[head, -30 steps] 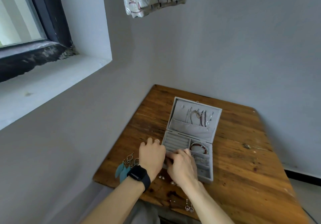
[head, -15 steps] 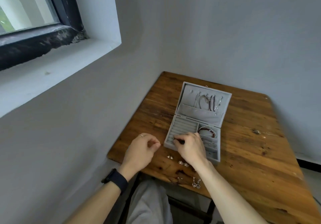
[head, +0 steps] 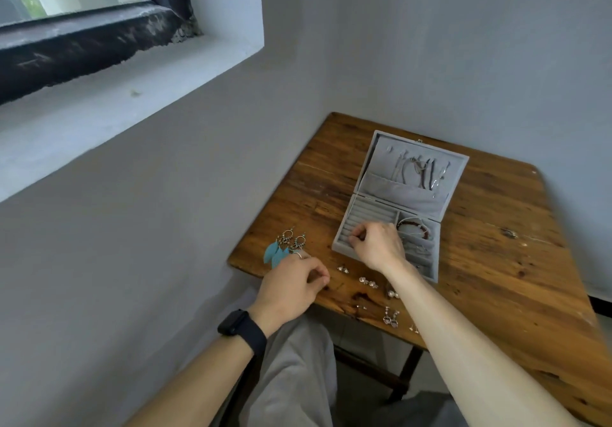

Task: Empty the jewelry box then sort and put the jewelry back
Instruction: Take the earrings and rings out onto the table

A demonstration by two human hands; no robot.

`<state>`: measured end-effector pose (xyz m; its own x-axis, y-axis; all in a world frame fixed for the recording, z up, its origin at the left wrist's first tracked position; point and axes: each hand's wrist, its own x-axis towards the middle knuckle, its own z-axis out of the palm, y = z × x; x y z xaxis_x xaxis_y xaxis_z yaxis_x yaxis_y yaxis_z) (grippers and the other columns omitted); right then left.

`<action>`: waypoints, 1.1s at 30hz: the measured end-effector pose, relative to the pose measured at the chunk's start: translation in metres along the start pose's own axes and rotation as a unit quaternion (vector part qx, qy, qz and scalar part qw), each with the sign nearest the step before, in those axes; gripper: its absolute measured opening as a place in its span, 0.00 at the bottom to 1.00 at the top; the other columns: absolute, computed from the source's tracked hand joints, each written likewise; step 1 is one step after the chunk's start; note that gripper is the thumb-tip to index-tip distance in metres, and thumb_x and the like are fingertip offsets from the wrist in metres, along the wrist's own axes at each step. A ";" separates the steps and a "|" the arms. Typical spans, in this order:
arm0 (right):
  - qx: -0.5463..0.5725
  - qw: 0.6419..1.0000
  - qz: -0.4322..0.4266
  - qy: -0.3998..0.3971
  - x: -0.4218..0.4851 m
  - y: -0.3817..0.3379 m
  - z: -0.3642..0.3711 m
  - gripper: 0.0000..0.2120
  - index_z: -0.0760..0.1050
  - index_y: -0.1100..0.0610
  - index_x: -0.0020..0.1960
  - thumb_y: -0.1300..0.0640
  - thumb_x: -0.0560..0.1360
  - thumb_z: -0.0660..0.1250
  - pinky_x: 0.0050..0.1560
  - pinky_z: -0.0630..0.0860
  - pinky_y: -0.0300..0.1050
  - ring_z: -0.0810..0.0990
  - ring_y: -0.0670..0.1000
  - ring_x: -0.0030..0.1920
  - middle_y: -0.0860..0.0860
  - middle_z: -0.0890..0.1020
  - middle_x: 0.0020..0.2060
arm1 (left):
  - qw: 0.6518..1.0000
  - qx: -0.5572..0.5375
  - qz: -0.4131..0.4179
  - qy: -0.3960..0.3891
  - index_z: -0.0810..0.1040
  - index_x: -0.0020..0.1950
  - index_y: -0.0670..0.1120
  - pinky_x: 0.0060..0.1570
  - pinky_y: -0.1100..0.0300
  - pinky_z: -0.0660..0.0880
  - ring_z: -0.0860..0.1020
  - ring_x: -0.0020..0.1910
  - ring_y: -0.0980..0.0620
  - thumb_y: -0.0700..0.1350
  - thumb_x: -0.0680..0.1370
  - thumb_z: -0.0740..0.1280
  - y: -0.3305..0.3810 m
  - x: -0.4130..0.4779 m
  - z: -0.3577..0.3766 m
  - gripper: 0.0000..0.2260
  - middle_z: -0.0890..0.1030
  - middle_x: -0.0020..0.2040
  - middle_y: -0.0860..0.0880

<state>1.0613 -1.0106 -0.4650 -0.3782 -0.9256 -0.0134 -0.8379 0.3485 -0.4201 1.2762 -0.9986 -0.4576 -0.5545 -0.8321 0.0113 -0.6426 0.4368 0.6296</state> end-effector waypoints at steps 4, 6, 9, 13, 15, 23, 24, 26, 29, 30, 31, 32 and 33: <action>0.054 0.998 0.002 0.035 -0.014 -0.002 -0.008 0.06 0.79 0.50 0.53 0.51 0.79 0.66 0.60 0.75 0.51 0.76 0.50 0.57 0.47 0.79 0.52 | 0.998 0.059 0.034 -0.006 0.81 0.52 0.58 0.43 0.61 0.74 0.73 0.52 0.59 0.55 0.80 0.67 0.006 0.000 0.009 0.05 0.75 0.50 0.58; 0.101 0.992 0.007 0.076 -0.038 -0.003 -0.012 0.04 0.76 0.52 0.54 0.53 0.81 0.65 0.59 0.72 0.46 0.73 0.47 0.56 0.46 0.76 0.51 | 0.996 0.077 0.043 0.003 0.82 0.54 0.57 0.43 0.62 0.71 0.71 0.54 0.57 0.55 0.80 0.66 0.004 0.000 0.014 0.07 0.74 0.50 0.57; 0.107 0.989 -0.027 0.093 -0.083 -0.001 -0.012 0.02 0.76 0.50 0.52 0.53 0.80 0.66 0.50 0.68 0.38 0.72 0.45 0.52 0.43 0.76 0.48 | 0.994 0.092 0.055 0.024 0.82 0.55 0.56 0.45 0.61 0.71 0.71 0.54 0.56 0.55 0.81 0.65 0.000 -0.001 0.021 0.08 0.75 0.51 0.57; 0.049 0.993 -0.060 0.087 -0.123 0.007 0.001 0.01 0.79 0.48 0.47 0.53 0.77 0.70 0.40 0.64 0.31 0.70 0.43 0.44 0.38 0.73 0.40 | 0.991 0.102 0.081 0.040 0.83 0.57 0.56 0.46 0.61 0.70 0.71 0.55 0.56 0.55 0.82 0.64 -0.002 -0.001 0.025 0.10 0.77 0.53 0.57; 0.016 0.994 -0.071 0.077 -0.131 0.008 0.009 0.01 0.80 0.48 0.47 0.53 0.76 0.71 0.37 0.62 0.31 0.68 0.43 0.42 0.39 0.72 0.38 | 0.990 0.101 0.089 0.038 0.83 0.57 0.56 0.45 0.62 0.67 0.71 0.55 0.56 0.55 0.81 0.64 -0.004 -0.002 0.026 0.10 0.78 0.53 0.57; -0.025 0.993 -0.088 0.076 -0.129 0.002 0.023 0.03 0.82 0.49 0.49 0.51 0.76 0.71 0.39 0.67 0.42 0.68 0.45 0.41 0.40 0.72 0.38 | 0.992 0.079 0.101 0.013 0.84 0.57 0.58 0.47 0.60 0.72 0.71 0.55 0.56 0.57 0.80 0.67 -0.010 -0.002 0.021 0.10 0.79 0.52 0.58; -0.030 0.993 -0.089 0.075 -0.129 0.002 0.024 0.03 0.82 0.48 0.49 0.51 0.76 0.71 0.39 0.66 0.42 0.68 0.45 0.41 0.40 0.71 0.38 | 0.992 0.077 0.102 0.012 0.84 0.56 0.58 0.47 0.60 0.71 0.71 0.55 0.56 0.57 0.79 0.67 -0.010 -0.003 0.021 0.10 0.79 0.52 0.58; -0.036 0.993 -0.093 0.069 -0.127 0.002 0.024 0.03 0.82 0.48 0.49 0.51 0.76 0.71 0.38 0.62 0.40 0.67 0.45 0.40 0.40 0.71 0.37 | 0.992 0.073 0.101 0.012 0.84 0.56 0.58 0.46 0.61 0.67 0.70 0.55 0.56 0.57 0.79 0.67 -0.011 -0.004 0.021 0.10 0.79 0.51 0.58; -0.038 0.993 -0.098 0.052 -0.124 0.001 0.023 0.02 0.82 0.48 0.49 0.51 0.76 0.72 0.36 0.61 0.36 0.67 0.44 0.40 0.40 0.72 0.37 | 0.993 0.062 0.100 0.013 0.84 0.56 0.58 0.46 0.62 0.65 0.70 0.55 0.57 0.57 0.79 0.68 -0.011 -0.004 0.020 0.10 0.78 0.51 0.58; -0.037 0.993 -0.099 0.046 -0.123 0.001 0.023 0.02 0.82 0.47 0.49 0.51 0.76 0.72 0.36 0.61 0.37 0.68 0.44 0.40 0.40 0.72 0.37 | 0.993 0.060 0.100 0.012 0.84 0.56 0.58 0.46 0.62 0.66 0.69 0.55 0.57 0.57 0.79 0.68 -0.011 -0.003 0.020 0.09 0.78 0.51 0.57; -0.038 0.993 -0.099 0.043 -0.122 0.001 0.022 0.03 0.82 0.47 0.49 0.51 0.76 0.72 0.37 0.62 0.38 0.68 0.44 0.40 0.39 0.72 0.37 | 0.993 0.058 0.099 0.011 0.84 0.56 0.58 0.46 0.61 0.66 0.69 0.55 0.56 0.57 0.78 0.68 -0.011 -0.003 0.019 0.09 0.79 0.51 0.57; -0.039 0.994 -0.097 0.040 -0.122 0.000 0.022 0.03 0.82 0.46 0.50 0.50 0.76 0.72 0.38 0.63 0.39 0.68 0.44 0.41 0.39 0.72 0.37 | 0.994 0.052 0.097 0.009 0.85 0.56 0.57 0.47 0.61 0.67 0.69 0.55 0.56 0.57 0.78 0.69 -0.011 -0.003 0.019 0.09 0.79 0.51 0.57; -0.037 0.994 -0.094 0.038 -0.121 0.000 0.021 0.04 0.82 0.46 0.51 0.50 0.76 0.72 0.39 0.63 0.40 0.68 0.44 0.41 0.39 0.72 0.37 | 0.994 0.045 0.095 0.006 0.85 0.56 0.57 0.47 0.61 0.68 0.69 0.54 0.56 0.56 0.78 0.70 -0.012 -0.003 0.018 0.09 0.79 0.51 0.56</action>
<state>1.1152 -0.9014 -0.4823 -0.2377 -0.9628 0.1287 -0.9226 0.1823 -0.3399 1.2760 -0.9949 -0.4795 -0.6643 -0.7353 0.1342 -0.5710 0.6151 0.5437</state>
